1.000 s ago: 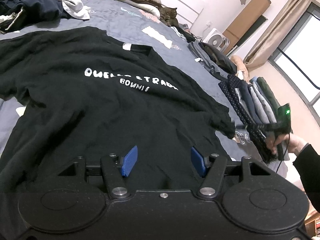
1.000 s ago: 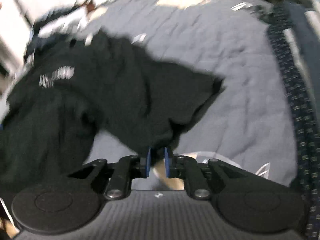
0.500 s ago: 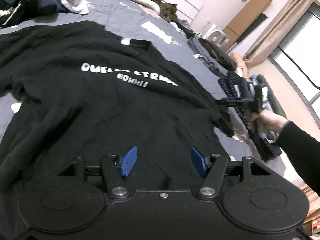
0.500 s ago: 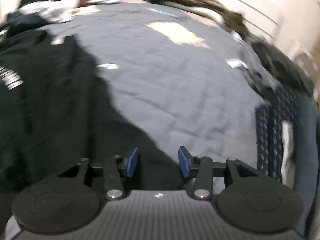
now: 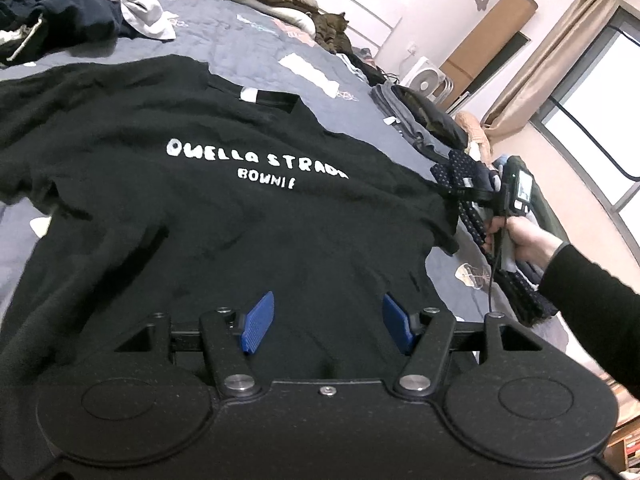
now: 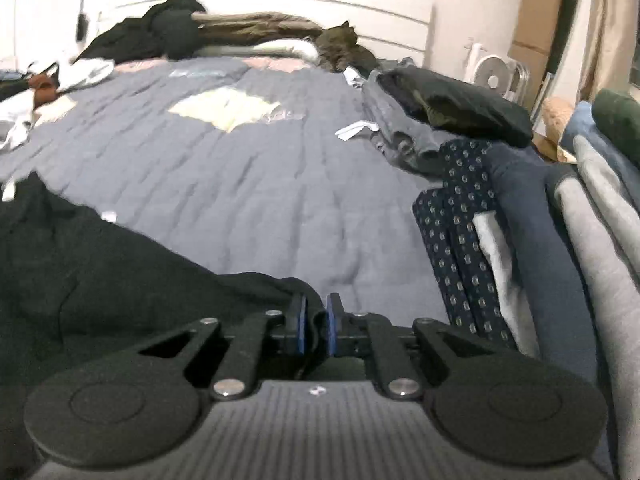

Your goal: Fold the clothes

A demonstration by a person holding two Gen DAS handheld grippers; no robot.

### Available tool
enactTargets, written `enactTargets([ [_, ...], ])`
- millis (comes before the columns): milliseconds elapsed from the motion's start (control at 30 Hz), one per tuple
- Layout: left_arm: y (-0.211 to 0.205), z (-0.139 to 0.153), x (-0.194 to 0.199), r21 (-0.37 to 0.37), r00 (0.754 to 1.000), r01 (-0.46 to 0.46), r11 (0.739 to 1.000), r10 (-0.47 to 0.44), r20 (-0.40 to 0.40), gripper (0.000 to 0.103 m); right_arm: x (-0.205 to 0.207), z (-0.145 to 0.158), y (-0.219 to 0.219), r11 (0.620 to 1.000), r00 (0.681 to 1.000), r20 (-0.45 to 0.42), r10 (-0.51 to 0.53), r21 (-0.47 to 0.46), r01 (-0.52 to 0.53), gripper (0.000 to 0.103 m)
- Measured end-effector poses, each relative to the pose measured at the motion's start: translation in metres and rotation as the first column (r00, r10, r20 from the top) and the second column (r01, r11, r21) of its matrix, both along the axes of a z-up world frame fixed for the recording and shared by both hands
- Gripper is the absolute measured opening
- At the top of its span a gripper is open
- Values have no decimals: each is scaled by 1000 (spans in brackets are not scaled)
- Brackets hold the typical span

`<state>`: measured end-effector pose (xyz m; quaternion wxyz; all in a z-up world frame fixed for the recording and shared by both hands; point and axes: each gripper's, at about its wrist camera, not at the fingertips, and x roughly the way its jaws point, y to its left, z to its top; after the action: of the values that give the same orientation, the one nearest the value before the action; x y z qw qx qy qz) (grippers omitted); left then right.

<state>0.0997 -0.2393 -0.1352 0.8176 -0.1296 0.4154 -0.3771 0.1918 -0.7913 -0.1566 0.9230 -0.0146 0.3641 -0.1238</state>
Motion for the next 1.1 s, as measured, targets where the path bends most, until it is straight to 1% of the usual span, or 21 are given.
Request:
enactTargets([
  [33, 2, 1, 0, 7, 1000, -13, 1000, 13, 15, 63, 4, 0, 2, 1000, 1000, -9, 3, 1, -3, 11],
  [67, 5, 3, 1, 18, 999, -22, 1000, 21, 33, 69, 8, 1, 6, 1000, 999, -31, 20, -21, -21, 13],
  [133, 14, 9, 8, 51, 996, -22, 998, 18, 82, 72, 7, 9, 14, 995, 996, -56, 72, -64, -75, 14],
  [233, 24, 20, 35, 121, 985, -3, 993, -18, 171, 72, 0, 33, 22, 991, 991, -7, 131, -25, -131, 21],
  [300, 27, 27, 64, 180, 976, -1, 984, -39, 215, 72, -1, 48, 29, 982, 982, 35, 185, 23, -186, 32],
  [333, 26, 30, 82, 214, 970, -3, 977, -49, 239, 72, 1, 55, 35, 974, 974, 57, 218, 49, -220, 42],
  [367, 23, 33, 98, 251, 962, -1, 968, -68, 265, 72, 5, 59, 45, 964, 964, 70, 257, 49, -261, 45],
  [400, 17, 35, 114, 293, 953, 2, 956, -91, 290, 72, 10, 62, 55, 953, 952, 80, 296, 47, -301, 46],
  [467, 7, 39, 146, 373, 931, 10, 928, -145, 336, 72, 29, 60, 81, 925, 924, 73, 376, 22, -379, 47],
  [567, -19, 37, 187, 474, 892, 32, 880, -239, 384, 72, 57, 57, 119, 871, 870, 56, 490, -13, -490, 48],
  [633, -37, 32, 208, 515, 870, 49, 856, -290, 398, 72, 78, 48, 146, 831, 830, 34, 556, -33, -555, 48],
  [667, -45, 30, 217, 527, 860, 56, 848, -309, 406, 72, 87, 43, 158, 815, 815, 25, 579, -47, -578, 48],
  [767, -69, 20, 243, 563, 842, 78, 823, -357, 404, 72, 113, 30, 188, 786, 788, -22, 615, -71, -615, 48],
  [867, -88, 3, 270, 598, 834, 92, 796, -390, 390, 72, 136, 16, 200, 785, 787, -43, 615, -60, -617, 48],
  [967, -99, -12, 292, 615, 836, 95, 783, -398, 378, 72, 152, 4, 205, 787, 788, -53, 614, -38, -616, 48],
  [1033, -104, -22, 306, 615, 847, 104, 782, -394, 358, 72, 159, -4, 206, 790, 789, -53, 612, -15, -614, 48],
  [1100, -107, -31, 319, 610, 859, 126, 782, -394, 328, 69, 166, -10, 207, 794, 793, -49, 608, 17, -608, 46],
])
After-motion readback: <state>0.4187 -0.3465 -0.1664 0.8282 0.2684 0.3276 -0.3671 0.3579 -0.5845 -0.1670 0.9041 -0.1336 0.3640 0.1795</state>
